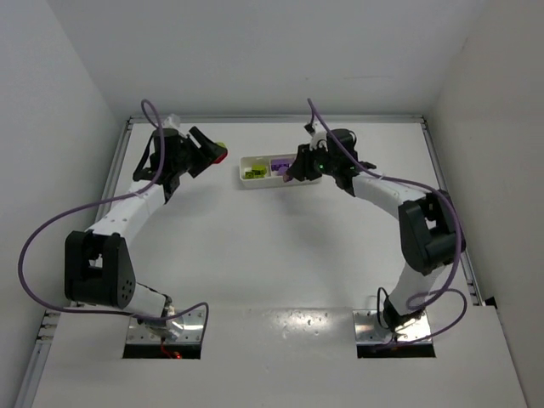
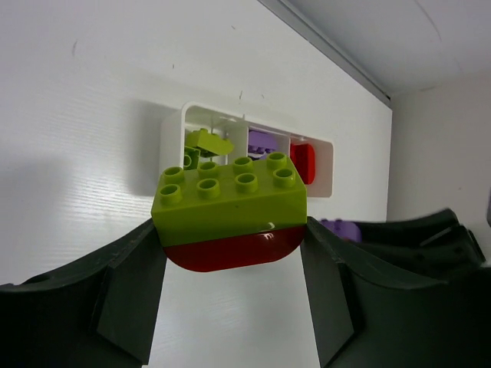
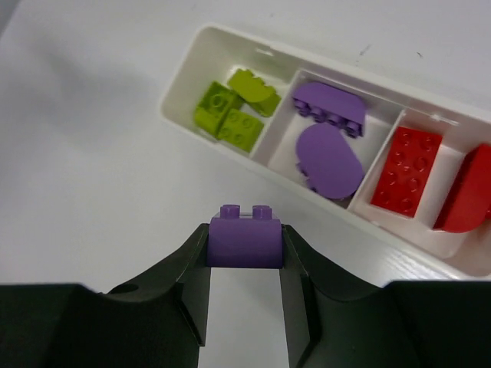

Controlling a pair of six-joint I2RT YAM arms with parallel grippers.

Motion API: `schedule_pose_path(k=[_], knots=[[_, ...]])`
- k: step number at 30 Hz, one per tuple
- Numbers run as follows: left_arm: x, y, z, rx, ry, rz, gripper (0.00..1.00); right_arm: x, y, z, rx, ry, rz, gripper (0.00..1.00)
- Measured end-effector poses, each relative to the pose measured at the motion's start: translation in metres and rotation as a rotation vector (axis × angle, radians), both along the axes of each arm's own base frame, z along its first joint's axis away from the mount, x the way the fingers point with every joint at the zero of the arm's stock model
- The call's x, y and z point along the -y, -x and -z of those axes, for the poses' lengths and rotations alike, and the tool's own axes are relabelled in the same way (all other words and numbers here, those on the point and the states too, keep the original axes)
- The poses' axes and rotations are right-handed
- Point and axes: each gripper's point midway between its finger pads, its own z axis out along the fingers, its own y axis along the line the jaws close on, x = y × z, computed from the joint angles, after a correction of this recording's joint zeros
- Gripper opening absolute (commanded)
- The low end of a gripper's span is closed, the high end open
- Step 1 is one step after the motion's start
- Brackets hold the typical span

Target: Sort the legos into containers by color

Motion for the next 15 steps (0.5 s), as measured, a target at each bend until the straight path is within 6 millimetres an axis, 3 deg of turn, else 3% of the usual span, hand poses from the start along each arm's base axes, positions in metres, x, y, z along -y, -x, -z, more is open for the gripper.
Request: schedule_pose_path(k=[7,15], knots=[[0.008,0.001,0.006,-0.001,-0.025,0.052,0.0,0.004,-0.035,0.044,-0.062,0.064,0.05,0.0],[0.009,0.003,0.012,-0.015,-0.038,0.071,0.0,-0.007,-0.06,0.047,-0.094,0.011,0.063,0.0]])
